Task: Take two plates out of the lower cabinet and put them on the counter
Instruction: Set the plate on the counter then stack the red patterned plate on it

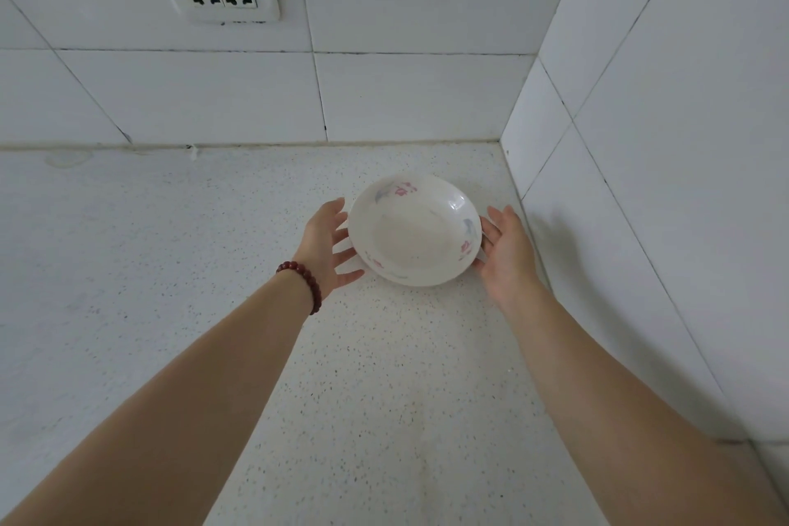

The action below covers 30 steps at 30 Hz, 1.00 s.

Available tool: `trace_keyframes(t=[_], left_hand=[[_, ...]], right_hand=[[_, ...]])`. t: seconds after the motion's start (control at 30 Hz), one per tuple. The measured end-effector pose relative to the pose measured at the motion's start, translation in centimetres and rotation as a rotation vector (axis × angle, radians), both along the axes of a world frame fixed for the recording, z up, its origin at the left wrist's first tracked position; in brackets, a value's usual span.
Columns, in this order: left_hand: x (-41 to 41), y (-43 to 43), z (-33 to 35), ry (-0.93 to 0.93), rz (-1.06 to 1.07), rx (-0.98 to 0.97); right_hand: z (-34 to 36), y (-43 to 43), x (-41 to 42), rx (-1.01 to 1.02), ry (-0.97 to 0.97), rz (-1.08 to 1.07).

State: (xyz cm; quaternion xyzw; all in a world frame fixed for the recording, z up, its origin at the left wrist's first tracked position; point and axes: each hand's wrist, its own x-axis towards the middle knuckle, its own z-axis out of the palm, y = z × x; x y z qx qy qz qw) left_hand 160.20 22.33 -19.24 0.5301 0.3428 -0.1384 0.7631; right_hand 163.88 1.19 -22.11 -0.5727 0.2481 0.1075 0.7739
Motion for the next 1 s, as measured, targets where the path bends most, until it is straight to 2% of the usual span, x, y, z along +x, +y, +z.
trace_keyframes(t=[0.27, 0.47, 0.67, 1.0], left_hand=[[-2.6, 0.3, 3.0, -0.067, -0.025, 0.076], [-7.4, 0.7, 6.4, -0.131, -0.07, 0.075], [-15.3, 2.0, 10.5, -0.211, -0.09, 0.072], [-33.0, 4.0, 16.4, -0.317, -0.174, 0.122]], right_hand=[[3.4, 0.3, -2.5, -0.134, -0.038, -0.081], [6.9, 1.9, -7.4, -0.08, -0.048, -0.028], [10.8, 4.1, -15.9, -0.014, -0.098, 0.005], [15.8, 7.0, -34.2, 0.103, -0.192, 0.023]])
